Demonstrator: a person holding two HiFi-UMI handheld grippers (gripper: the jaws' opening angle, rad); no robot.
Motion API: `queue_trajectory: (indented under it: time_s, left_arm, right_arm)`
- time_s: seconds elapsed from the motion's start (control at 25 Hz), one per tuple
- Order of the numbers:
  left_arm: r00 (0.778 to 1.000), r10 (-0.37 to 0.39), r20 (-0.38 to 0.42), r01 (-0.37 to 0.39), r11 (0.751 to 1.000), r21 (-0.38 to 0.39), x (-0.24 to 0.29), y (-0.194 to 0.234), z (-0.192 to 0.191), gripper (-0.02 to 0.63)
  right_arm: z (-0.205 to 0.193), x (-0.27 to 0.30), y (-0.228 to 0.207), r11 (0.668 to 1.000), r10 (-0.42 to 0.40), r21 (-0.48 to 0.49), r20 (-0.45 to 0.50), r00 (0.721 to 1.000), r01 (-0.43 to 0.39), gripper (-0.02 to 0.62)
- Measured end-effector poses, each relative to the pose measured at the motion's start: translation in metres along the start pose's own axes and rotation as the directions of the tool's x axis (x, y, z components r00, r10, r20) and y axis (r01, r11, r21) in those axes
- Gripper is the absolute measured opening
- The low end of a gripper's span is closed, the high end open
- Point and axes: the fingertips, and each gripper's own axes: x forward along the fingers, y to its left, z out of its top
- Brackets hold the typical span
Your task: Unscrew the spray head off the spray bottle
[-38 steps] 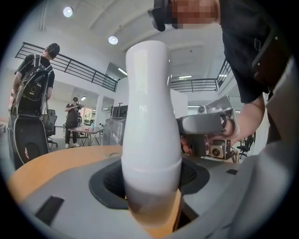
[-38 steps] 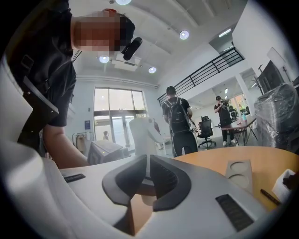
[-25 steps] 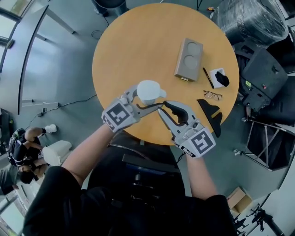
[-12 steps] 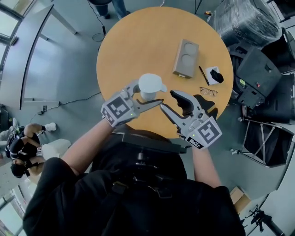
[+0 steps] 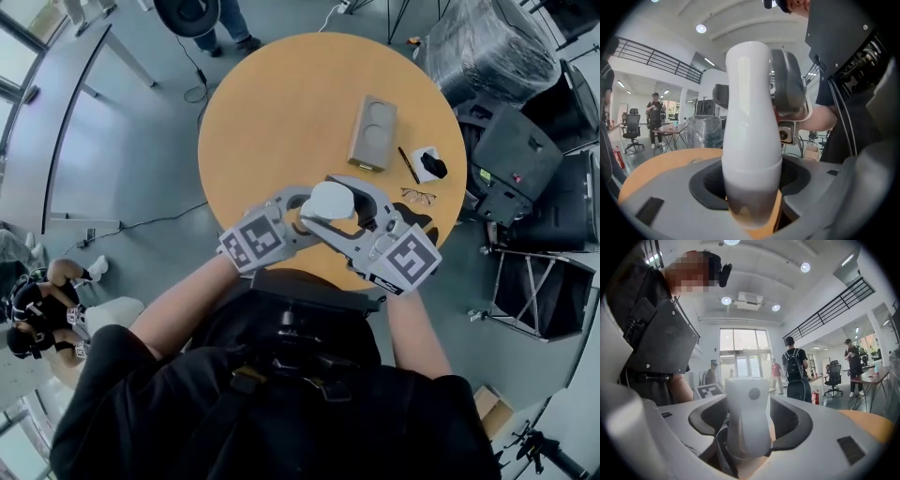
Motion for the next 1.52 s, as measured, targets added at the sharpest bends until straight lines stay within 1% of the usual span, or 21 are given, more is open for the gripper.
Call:
queue_trajectory:
  time_s: [0.16, 0.24, 0.4, 0.56, 0.68, 0.76, 0.8, 0.84, 0.92, 1.0, 1.08, 1.16, 1.2, 1.24, 1.28, 1.4, 1.48, 1.52]
  left_arm:
    - [1.0, -0.022, -0.002, 0.022, 1.0, -0.017, 0.0, -0.006, 0.001, 0.301]
    - [0.999, -0.049, 0.011, 0.049, 0.999, -0.009, 0.0, -0.013, 0.003, 0.301]
    - [0.988, -0.15, 0.039, 0.149, 0.989, 0.025, -0.002, -0.027, 0.005, 0.298]
    - [0.967, -0.247, 0.064, 0.245, 0.969, 0.04, -0.006, -0.039, 0.008, 0.297]
    - [0.953, -0.293, 0.077, 0.289, 0.956, 0.058, -0.002, -0.041, 0.015, 0.296]
    - [0.942, -0.324, 0.084, 0.319, 0.945, 0.068, 0.0, -0.043, 0.02, 0.296]
    - [0.932, -0.351, 0.087, 0.346, 0.936, 0.071, 0.0, -0.046, 0.022, 0.296]
    - [0.917, -0.388, 0.09, 0.383, 0.921, 0.07, -0.001, -0.05, 0.024, 0.295]
    - [0.883, -0.459, 0.098, 0.455, 0.888, 0.063, -0.004, -0.062, 0.027, 0.295]
    - [0.861, -0.499, 0.102, 0.495, 0.867, 0.061, -0.008, -0.069, 0.027, 0.295]
    - [0.839, -0.537, 0.09, 0.533, 0.844, 0.068, -0.015, -0.076, 0.026, 0.296]
    - [0.807, -0.587, 0.068, 0.583, 0.809, 0.072, -0.017, -0.087, 0.026, 0.296]
    - [0.801, -0.595, 0.06, 0.591, 0.803, 0.074, -0.015, -0.091, 0.027, 0.296]
    - [0.807, -0.588, 0.056, 0.584, 0.808, 0.075, -0.012, -0.092, 0.027, 0.296]
    - [0.82, -0.569, 0.059, 0.565, 0.822, 0.072, -0.009, -0.089, 0.026, 0.296]
    - [0.874, -0.478, 0.082, 0.475, 0.878, 0.055, -0.012, -0.071, 0.022, 0.298]
    - [0.911, -0.403, 0.091, 0.4, 0.915, 0.048, -0.012, -0.056, 0.022, 0.298]
    - [0.927, -0.363, 0.095, 0.361, 0.932, 0.043, -0.011, -0.048, 0.023, 0.299]
  right_arm:
    - [0.0, 0.006, 0.007, 0.999, 0.032, -0.031, -0.003, 0.999, -0.032, 0.224]
    - [0.001, 0.004, 0.014, 0.997, 0.075, -0.029, 0.004, 0.997, -0.074, 0.218]
    - [0.001, 0.0, 0.028, 0.981, 0.192, 0.012, 0.013, 0.981, -0.192, 0.206]
    - [0.004, -0.007, 0.035, 0.957, 0.289, 0.027, 0.03, 0.957, -0.29, 0.204]
    - [0.008, -0.016, 0.034, 0.942, 0.335, 0.023, 0.042, 0.941, -0.336, 0.204]
    - [0.01, -0.022, 0.035, 0.927, 0.373, 0.038, 0.029, 0.927, -0.374, 0.204]
    - [0.011, -0.024, 0.038, 0.913, 0.404, 0.047, 0.024, 0.914, -0.405, 0.204]
    - [0.012, -0.026, 0.042, 0.894, 0.445, 0.054, 0.02, 0.895, -0.445, 0.193]
    - [0.015, -0.03, 0.052, 0.848, 0.527, 0.062, 0.002, 0.85, -0.526, 0.193]
    - [0.014, -0.03, 0.061, 0.815, 0.578, 0.057, -0.02, 0.816, -0.576, 0.193]
    - [0.015, -0.031, 0.071, 0.782, 0.623, 0.057, -0.019, 0.782, -0.621, 0.196]
    - [0.019, -0.036, 0.081, 0.726, 0.684, 0.083, 0.002, 0.729, -0.682, 0.195]
    - [0.021, -0.038, 0.083, 0.706, 0.704, 0.094, 0.006, 0.71, -0.702, 0.195]
    - [0.021, -0.039, 0.081, 0.705, 0.706, 0.097, 0.003, 0.709, -0.702, 0.196]
    - [0.02, -0.036, 0.078, 0.724, 0.687, 0.094, -0.003, 0.727, -0.683, 0.2]
    - [0.017, -0.021, 0.062, 0.822, 0.567, 0.063, -0.012, 0.823, -0.566, 0.211]
    - [0.02, -0.017, 0.044, 0.883, 0.467, 0.035, 0.008, 0.884, -0.467, 0.28]
    - [0.024, -0.018, 0.034, 0.908, 0.418, 0.018, 0.029, 0.908, -0.419, 0.295]
